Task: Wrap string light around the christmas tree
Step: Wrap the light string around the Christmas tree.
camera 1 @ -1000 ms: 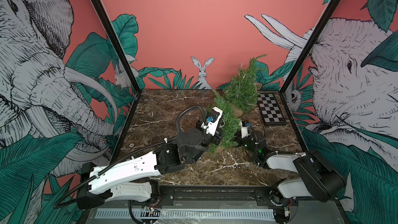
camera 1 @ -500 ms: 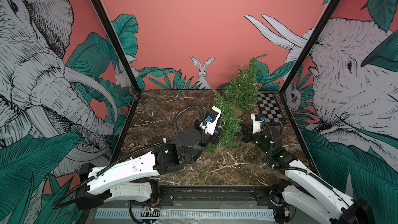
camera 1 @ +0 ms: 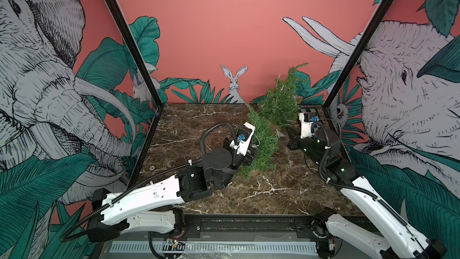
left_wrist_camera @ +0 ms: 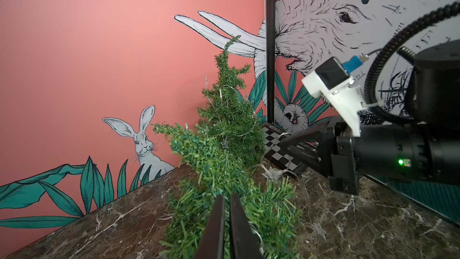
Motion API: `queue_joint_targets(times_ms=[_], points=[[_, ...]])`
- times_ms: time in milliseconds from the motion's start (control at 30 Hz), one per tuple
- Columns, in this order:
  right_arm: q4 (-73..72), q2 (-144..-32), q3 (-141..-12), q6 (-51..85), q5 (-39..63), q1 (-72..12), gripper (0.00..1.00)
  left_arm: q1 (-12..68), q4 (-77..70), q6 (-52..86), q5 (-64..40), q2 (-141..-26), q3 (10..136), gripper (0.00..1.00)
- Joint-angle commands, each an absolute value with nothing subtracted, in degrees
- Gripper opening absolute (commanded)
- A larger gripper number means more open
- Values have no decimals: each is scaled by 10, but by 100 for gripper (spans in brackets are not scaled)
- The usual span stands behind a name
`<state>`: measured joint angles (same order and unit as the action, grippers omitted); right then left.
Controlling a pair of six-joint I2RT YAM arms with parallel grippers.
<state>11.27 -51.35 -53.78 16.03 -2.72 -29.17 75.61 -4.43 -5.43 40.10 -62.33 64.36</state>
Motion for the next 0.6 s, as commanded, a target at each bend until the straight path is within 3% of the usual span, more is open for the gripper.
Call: queue_joint_targets(times_ms=[0, 300, 567], points=[[152, -504, -570, 133, -20, -294, 0, 757, -49, -67, 402, -610, 661, 11], [301, -496, -666, 115, 62, -294, 0, 757, 11, -54, 242, -629, 685, 38], [343, -504, -706, 162, 129, -294, 0, 757, -1, 1, 158, -673, 683, 44]])
